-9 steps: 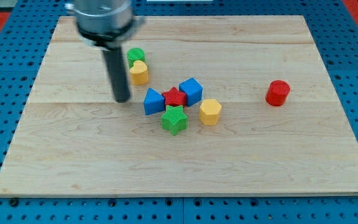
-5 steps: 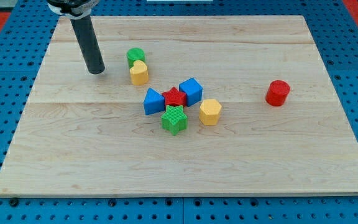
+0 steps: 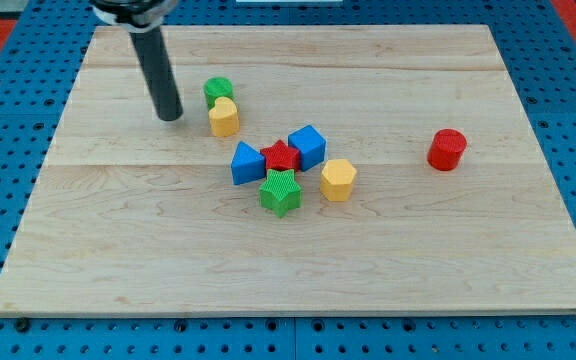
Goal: Slide the yellow heart a bit right
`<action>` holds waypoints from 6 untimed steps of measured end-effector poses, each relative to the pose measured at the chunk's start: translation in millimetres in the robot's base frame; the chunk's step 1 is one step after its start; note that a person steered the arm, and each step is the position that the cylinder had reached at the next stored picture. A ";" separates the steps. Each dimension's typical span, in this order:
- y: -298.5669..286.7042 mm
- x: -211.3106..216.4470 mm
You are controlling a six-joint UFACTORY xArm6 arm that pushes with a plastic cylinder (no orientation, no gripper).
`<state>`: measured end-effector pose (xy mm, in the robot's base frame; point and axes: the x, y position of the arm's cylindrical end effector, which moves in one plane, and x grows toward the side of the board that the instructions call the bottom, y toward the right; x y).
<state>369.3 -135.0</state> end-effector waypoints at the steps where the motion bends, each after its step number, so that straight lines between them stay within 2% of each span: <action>1: 30.5 12.0; 3: 45.2 12.0; 5: 69.4 38.4; 6: 67.1 35.5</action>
<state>404.7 -67.9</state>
